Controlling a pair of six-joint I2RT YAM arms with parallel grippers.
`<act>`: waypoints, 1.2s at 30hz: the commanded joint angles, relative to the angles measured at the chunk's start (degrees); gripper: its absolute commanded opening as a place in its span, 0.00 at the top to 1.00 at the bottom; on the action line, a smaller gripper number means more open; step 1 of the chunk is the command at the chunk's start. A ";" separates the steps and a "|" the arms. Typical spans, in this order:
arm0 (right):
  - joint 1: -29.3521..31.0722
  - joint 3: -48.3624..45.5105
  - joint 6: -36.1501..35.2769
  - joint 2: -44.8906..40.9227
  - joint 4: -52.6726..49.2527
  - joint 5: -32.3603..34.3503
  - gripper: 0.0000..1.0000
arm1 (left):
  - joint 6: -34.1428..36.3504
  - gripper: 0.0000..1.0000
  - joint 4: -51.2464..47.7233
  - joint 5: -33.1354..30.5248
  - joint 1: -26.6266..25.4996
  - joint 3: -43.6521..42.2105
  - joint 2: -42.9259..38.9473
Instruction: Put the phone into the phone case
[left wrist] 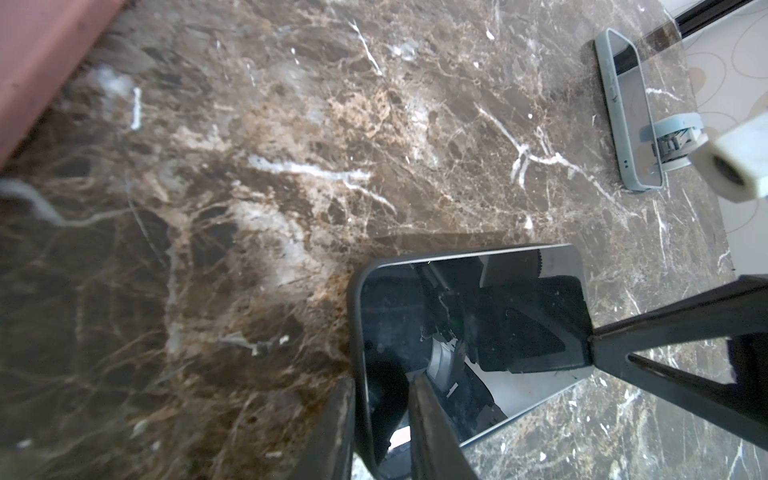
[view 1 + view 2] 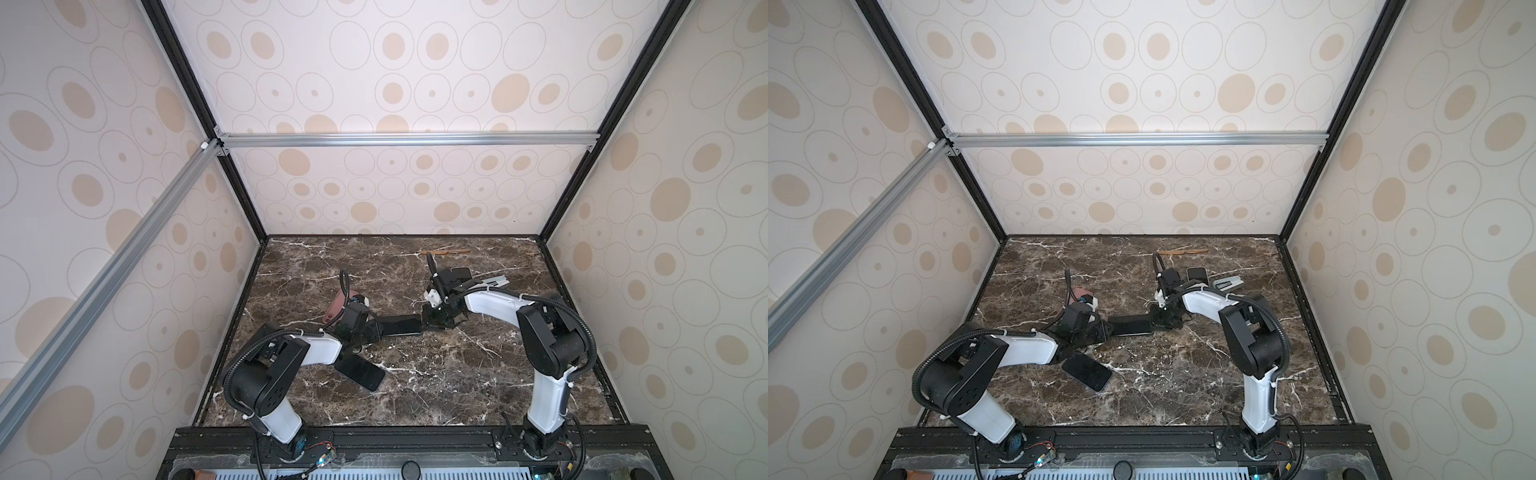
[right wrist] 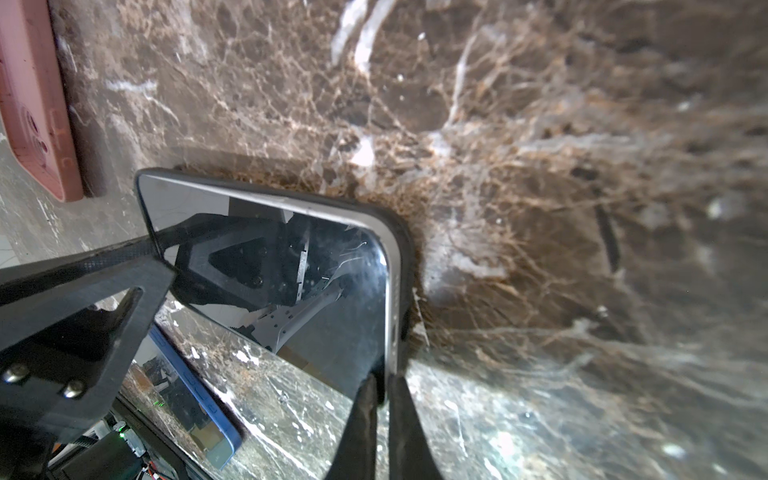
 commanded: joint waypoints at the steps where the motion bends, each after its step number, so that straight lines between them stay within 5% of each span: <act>1: 3.44 -3.68 -0.83 8.53 -4.11 4.04 0.91 | -0.66 0.76 -8.18 3.32 -1.15 -1.68 1.61; 36: 3.65 -6.48 -1.29 19.71 0.86 8.21 0.95 | -1.07 0.76 -8.97 2.82 -1.29 -3.19 0.64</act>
